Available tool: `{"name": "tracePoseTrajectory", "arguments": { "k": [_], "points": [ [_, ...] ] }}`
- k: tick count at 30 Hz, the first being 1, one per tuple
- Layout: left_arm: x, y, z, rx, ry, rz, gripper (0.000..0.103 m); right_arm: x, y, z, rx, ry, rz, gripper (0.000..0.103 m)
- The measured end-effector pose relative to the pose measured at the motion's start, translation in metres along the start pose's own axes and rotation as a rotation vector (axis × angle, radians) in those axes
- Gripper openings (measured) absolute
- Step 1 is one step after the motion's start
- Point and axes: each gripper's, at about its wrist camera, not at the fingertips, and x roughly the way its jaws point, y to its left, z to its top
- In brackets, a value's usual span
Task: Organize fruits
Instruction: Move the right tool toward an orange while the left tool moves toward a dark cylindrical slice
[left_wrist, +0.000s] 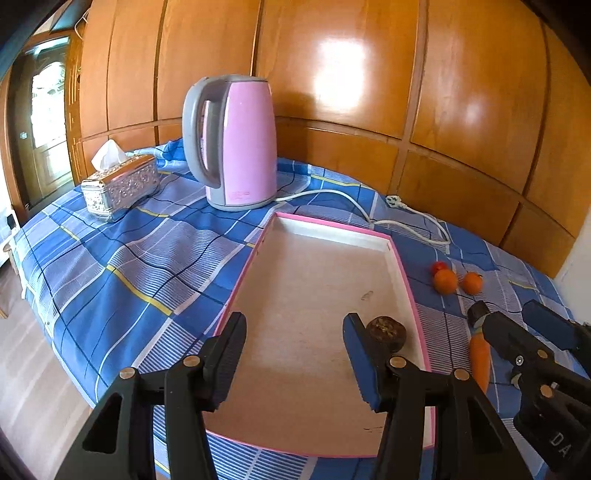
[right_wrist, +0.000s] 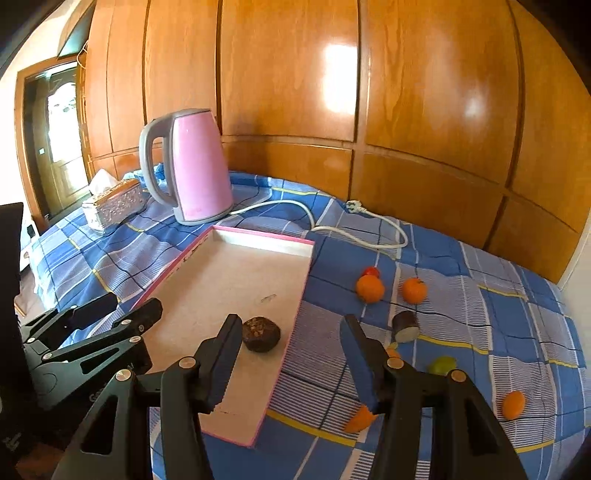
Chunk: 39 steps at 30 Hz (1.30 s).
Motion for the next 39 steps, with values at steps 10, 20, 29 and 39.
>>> {"name": "tracePoseTrajectory", "arguments": {
  "k": [10, 20, 29, 39],
  "points": [
    [-0.006, -0.029, -0.002, 0.077, -0.004, -0.087, 0.055, -0.007, -0.037, -0.007, 0.081, -0.001, -0.11, 0.056],
    [-0.012, -0.076, -0.008, 0.194, 0.005, -0.207, 0.055, -0.019, -0.094, -0.015, 0.203, -0.001, -0.234, 0.056],
    [-0.009, -0.115, -0.015, 0.276, 0.039, -0.282, 0.055, -0.022, -0.121, -0.029, 0.243, 0.02, -0.296, 0.056],
    [-0.005, -0.147, -0.025, 0.346, 0.07, -0.333, 0.055, -0.024, -0.148, -0.044, 0.292, 0.039, -0.333, 0.056]
  ]
}}
